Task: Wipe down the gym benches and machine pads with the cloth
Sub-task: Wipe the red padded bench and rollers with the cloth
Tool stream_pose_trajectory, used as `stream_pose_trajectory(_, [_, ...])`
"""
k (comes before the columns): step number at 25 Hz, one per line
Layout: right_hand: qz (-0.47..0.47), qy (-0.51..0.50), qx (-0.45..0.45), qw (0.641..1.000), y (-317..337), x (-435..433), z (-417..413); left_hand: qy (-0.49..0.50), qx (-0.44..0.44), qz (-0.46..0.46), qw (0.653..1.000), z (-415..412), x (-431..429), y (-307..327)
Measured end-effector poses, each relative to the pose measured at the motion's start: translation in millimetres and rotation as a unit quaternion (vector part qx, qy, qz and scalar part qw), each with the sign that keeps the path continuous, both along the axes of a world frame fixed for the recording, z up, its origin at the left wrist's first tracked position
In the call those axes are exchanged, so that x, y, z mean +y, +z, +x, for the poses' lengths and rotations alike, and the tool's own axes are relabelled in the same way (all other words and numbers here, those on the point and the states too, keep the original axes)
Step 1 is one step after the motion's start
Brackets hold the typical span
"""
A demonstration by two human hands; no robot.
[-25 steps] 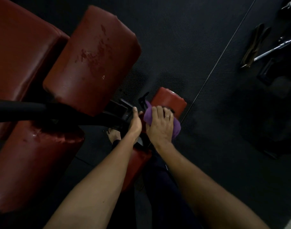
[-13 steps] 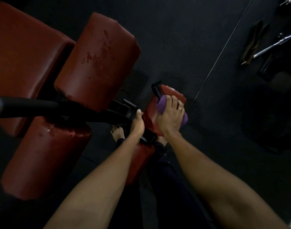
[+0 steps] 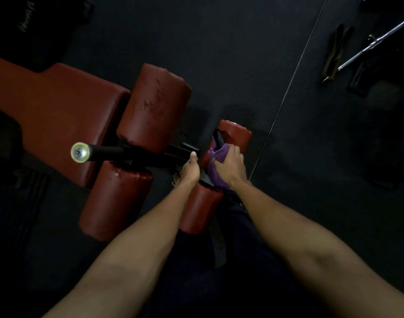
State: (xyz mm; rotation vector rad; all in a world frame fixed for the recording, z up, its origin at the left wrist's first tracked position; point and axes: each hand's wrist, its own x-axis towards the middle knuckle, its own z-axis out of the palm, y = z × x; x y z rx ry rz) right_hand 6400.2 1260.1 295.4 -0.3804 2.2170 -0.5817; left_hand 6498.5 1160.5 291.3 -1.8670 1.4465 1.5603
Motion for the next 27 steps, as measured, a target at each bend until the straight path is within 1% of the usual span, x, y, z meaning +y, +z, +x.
stream_pose_trajectory(5, [-0.029, -0.043, -0.013, 0.999, 71, -12, 14, -0.071, 0.028, -0.036, 0.996, 0, -19, 92])
stream_pose_trajectory(7, [-0.048, -0.065, -0.019, 0.997, 92, -18, 21, -0.102, 0.036, -0.063, 0.992, 3, -28, 117])
stream_pose_trajectory(10, [-0.093, -0.1, -0.029, 0.99, 111, -34, 27, -0.125, 0.051, -0.118, 0.984, 11, -48, 140])
stream_pose_trajectory(14, [-0.137, -0.131, -0.016, 0.982, 128, -65, 31, -0.114, 0.068, -0.2, 0.971, 17, -84, 166])
stream_pose_trajectory(17, [-0.178, -0.156, -0.012, 0.972, 137, -93, 31, -0.107, 0.075, -0.242, 0.961, 14, -118, 175])
stream_pose_trajectory(19, [-0.21, -0.182, -0.007, 0.961, 141, -116, 30, -0.112, 0.066, -0.25, 0.96, 10, -141, 172])
stream_pose_trajectory(22, [-0.255, -0.226, 0.012, 0.94, 136, -148, 34, -0.093, 0.059, -0.225, 0.968, 1, -172, 160])
stream_pose_trajectory(25, [-0.252, -0.2, 0.055, 0.945, 117, -170, 47, -0.089, 0.047, -0.184, 0.978, -7, -201, 147])
stream_pose_trajectory(27, [-0.242, -0.183, 0.084, 0.949, 98, -172, 61, -0.108, 0.03, -0.162, 0.98, -10, -219, 134])
